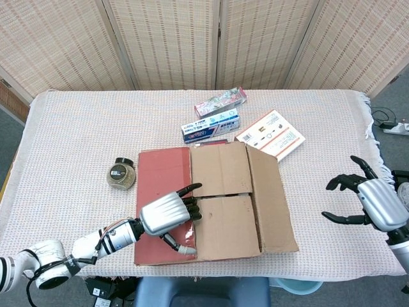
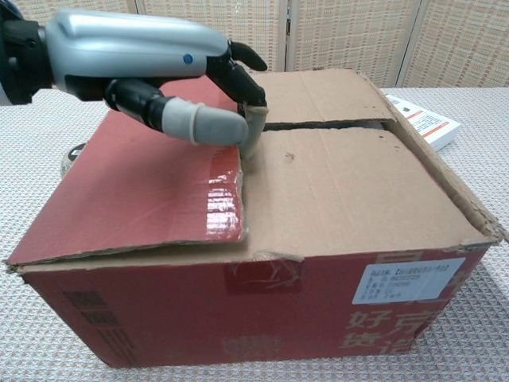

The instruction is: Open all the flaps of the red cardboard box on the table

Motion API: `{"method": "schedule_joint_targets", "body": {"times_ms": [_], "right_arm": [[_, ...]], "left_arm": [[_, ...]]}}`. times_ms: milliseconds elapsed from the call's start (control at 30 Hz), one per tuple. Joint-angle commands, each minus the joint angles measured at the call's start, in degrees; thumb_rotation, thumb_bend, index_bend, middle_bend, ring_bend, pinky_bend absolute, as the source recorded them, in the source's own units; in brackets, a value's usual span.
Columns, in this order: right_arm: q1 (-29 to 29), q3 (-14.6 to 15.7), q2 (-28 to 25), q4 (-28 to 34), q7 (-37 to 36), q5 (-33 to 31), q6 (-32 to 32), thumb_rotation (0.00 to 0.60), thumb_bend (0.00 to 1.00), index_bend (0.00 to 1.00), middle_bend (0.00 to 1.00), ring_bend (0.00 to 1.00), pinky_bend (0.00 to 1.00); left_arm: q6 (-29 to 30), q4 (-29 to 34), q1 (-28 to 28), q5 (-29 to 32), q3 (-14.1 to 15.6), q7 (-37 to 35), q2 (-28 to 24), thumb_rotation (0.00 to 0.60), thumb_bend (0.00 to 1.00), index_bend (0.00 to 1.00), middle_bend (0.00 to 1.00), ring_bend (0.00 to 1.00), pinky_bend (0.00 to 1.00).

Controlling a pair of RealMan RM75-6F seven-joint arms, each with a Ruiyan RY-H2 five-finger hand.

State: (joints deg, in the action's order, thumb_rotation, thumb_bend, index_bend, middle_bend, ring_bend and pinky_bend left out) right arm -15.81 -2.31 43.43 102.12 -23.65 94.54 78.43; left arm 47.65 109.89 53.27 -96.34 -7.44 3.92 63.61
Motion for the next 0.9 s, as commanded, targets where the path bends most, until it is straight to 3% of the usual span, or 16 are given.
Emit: {"method": "schedule_joint_targets", "body": {"times_ms": [33,400,900], "right_arm": [[0.13,-0.09,-0.10,0.10,-0.04,-0.01,0.21,0.190,0.01,0.43,0.47,0.46,0.00],[0.61,-0.59,-0.52,1.05,0.24,0.03,1.20,0.188,0.01,0.43,0.47,0.46,0.00],[-0.32,-1.49,-0.91,2.89,1.81,0.00,0.10,0.190,0.01,0.43,0.47,0.46,0.00]], "left_arm": [[2.07,0.58,-0.82,-1.57,0.45,-1.07,-2.07,0.000,0.16,0.53,0.55,0.38,0.00],[12.66,2.70,-6.45,-5.45,1.70,-6.42,-11.81,0.000,0.16,0.55,0.57,0.41,0.00],[24.15,1.21,-14.42,-6.17,2.50,-12.85,-18.56,0.000,0.17,0.55,0.57,0.40,0.00]]}}
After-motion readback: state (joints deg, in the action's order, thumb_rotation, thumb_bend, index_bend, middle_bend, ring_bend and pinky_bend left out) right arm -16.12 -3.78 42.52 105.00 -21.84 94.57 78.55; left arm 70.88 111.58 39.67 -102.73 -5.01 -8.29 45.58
